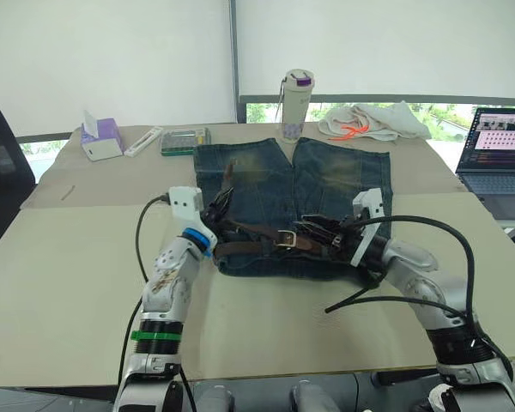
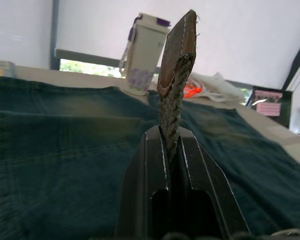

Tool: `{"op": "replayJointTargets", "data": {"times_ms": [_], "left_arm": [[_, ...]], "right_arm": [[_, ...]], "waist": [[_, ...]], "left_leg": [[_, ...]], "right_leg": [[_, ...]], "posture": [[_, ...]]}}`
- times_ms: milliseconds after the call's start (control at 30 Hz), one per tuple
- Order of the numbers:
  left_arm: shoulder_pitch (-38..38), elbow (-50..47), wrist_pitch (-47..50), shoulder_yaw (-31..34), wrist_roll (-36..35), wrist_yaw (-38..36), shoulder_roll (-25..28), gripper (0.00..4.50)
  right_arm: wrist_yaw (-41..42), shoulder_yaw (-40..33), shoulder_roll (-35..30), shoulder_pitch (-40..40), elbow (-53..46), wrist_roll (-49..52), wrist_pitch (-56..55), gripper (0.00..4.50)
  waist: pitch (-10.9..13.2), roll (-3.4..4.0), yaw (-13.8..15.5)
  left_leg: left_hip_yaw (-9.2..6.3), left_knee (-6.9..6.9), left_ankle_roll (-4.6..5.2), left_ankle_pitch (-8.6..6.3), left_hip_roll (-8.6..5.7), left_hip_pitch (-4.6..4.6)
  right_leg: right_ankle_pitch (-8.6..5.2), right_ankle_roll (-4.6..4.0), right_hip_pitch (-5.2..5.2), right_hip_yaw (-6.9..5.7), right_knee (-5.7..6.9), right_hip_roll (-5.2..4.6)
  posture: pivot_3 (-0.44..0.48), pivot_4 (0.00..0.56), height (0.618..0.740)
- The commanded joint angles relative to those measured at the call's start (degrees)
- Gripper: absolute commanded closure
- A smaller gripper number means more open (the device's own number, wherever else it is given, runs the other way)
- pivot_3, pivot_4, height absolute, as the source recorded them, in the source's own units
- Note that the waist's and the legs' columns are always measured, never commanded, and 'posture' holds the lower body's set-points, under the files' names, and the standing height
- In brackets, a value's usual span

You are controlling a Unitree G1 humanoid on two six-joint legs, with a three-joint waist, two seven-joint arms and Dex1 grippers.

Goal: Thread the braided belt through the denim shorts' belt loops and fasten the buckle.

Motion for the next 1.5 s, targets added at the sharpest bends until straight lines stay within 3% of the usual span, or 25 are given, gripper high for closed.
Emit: {"op": "replayJointTargets", "data": {"times_ms": [33, 233, 400, 600, 867, 1167, 1333, 1500], "left_arm": [[2.57, -4.18, 0.15, 0.42, 2.07, 2.25, 1.53, 4.5], [9.95, -10.2, 3.67, 0.71, 0.44, 3.72, 1.44, 4.5], [15.49, -13.81, 5.23, 0.82, -0.35, 3.4, 1.8, 4.5], [18.12, -15.23, 5.61, 0.02, -0.71, 1.82, 3.13, 4.5], [16.33, -13.69, 5.47, -0.46, -0.79, 2.49, 2.05, 4.5], [12.43, -9.96, 4.09, -0.1, 0.02, 3.72, 1.07, 4.5], [10.47, -9.35, 2.8, 2.0, -0.12, 5.37, 0.88, 4.5], [7.28, -6.88, -0.25, 8.49, -2.86, 10.53, -1.14, 4.5]], "right_arm": [[7.58, 1.38, 0.3, -2.29, 5.12, -4.04, -4.82, 4.46], [13.75, 3.55, 3.45, -3.45, 11.64, -8.85, -8.3, 4.46], [12.85, 4.94, 5.43, -3.51, 15.27, -14.6, -11.09, 4.46], [14.71, 0.56, 8.49, -5.2, 12.17, -9.83, -9.92, 4.46], [17.85, -2.42, 7.92, -8.49, 15.02, -8.99, -10.47, 4.46], [14.11, 6.47, 5.03, -10.42, 29.61, -28.5, -22.72, 4.46], [16.91, 9.29, 3.69, -10.47, 30.59, -31.64, -22.74, 4.46], [16.81, 9.54, 4.37, -12.01, 32.63, -33.17, -24.28, 4.46]], "waist": [[0.0, 0.0, 0.25], [0.0, 0.0, 0.39], [-0.01, 0.02, 0.63], [-0.01, 0.02, 0.57], [-0.01, 0.02, 0.86], [-0.01, 0.02, 0.93], [-0.08, -0.01, 0.73], [-0.12, -0.07, 0.37]], "left_leg": [[-0.01, 0.0, 0.0, 0.0, 0.0, 0.01], [-0.14, -0.04, -0.01, -0.01, 0.06, 0.05], [-0.17, -0.05, -0.03, -0.01, 0.08, 0.08], [-0.17, -0.06, -0.03, -0.01, 0.09, 0.09], [-0.16, -0.06, -0.03, -0.01, 0.07, 0.09], [-0.06, -0.05, -0.04, -0.01, -0.02, 0.08], [-0.04, -0.05, -0.04, -0.01, 0.02, 0.18], [-0.08, -0.06, -0.05, -0.01, 0.07, 0.22]], "right_leg": [[0.0, 0.0, 0.0, 0.0, 0.0, 0.0], [0.04, -0.06, -0.03, 0.08, 0.01, 0.0], [0.05, -0.08, -0.05, 0.09, 0.03, -0.06], [0.06, -0.1, -0.05, 0.1, 0.02, -0.04], [0.06, -0.11, -0.04, 0.09, 0.0, -0.09], [0.07, -0.11, -0.05, 0.09, 0.01, -0.12], [0.07, -0.11, 0.02, 0.11, 0.04, -0.08], [0.07, -0.12, 0.02, 0.11, 0.04, -0.06]], "posture": [[0.0, 0.15, 0.74], [0.0, 0.15, 0.74], [0.0, 0.15, 0.74], [0.0, 0.15, 0.74], [0.0, 0.15, 0.74], [0.0, 0.15, 0.74], [0.0, 0.15, 0.74], [0.0, 0.15, 0.74]]}}
